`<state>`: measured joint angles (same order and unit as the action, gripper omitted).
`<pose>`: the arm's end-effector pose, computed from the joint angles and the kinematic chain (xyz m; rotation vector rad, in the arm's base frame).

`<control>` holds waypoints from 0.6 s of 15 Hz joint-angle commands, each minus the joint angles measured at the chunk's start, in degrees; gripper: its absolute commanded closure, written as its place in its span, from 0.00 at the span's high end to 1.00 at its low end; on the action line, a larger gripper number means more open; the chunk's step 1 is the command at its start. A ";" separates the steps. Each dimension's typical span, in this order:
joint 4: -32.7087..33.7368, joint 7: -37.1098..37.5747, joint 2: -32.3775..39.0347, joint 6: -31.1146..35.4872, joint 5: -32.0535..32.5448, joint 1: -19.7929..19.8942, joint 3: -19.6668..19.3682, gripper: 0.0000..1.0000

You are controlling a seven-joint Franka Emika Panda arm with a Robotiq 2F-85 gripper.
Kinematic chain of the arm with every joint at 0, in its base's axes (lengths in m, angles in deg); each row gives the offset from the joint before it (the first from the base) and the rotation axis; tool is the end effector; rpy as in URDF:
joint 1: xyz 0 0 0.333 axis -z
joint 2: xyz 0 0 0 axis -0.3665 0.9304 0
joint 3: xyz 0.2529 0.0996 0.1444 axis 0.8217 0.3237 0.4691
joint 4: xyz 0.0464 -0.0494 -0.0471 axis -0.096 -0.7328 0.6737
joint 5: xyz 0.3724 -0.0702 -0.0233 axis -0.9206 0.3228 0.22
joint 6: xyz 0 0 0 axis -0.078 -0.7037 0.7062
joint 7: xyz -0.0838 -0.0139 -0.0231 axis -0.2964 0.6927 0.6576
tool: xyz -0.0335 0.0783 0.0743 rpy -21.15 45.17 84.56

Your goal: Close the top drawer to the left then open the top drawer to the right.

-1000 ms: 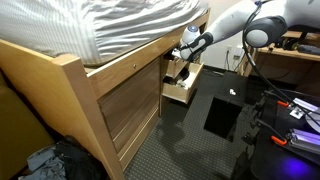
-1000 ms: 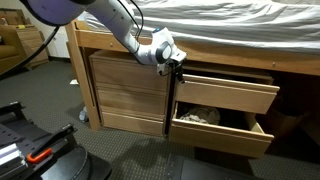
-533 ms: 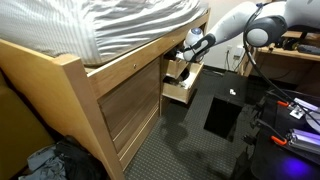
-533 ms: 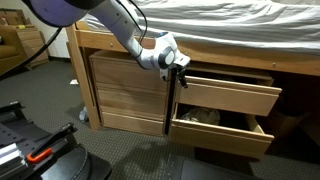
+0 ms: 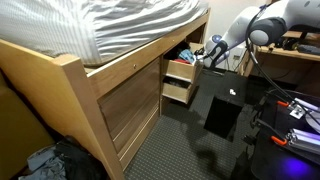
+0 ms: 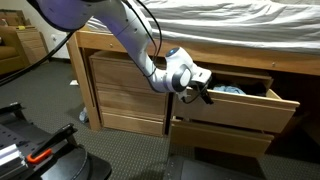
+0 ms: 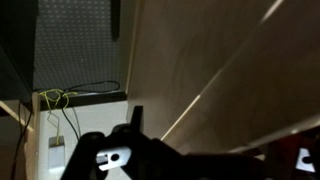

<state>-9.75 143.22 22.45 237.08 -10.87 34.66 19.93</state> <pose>0.6257 -0.3849 0.0218 2.2276 -1.5188 1.1121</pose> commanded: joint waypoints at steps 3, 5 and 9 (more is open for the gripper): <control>-5.58 -4.62 0.11 5.13 -6.08 -0.45 -3.50 1.00; -6.16 -4.62 0.02 5.35 -6.25 -0.64 -3.84 1.00; -6.42 -4.53 -0.08 5.37 -6.65 -1.55 -4.12 1.00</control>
<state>-16.77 145.02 22.37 242.60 -12.09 32.74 14.24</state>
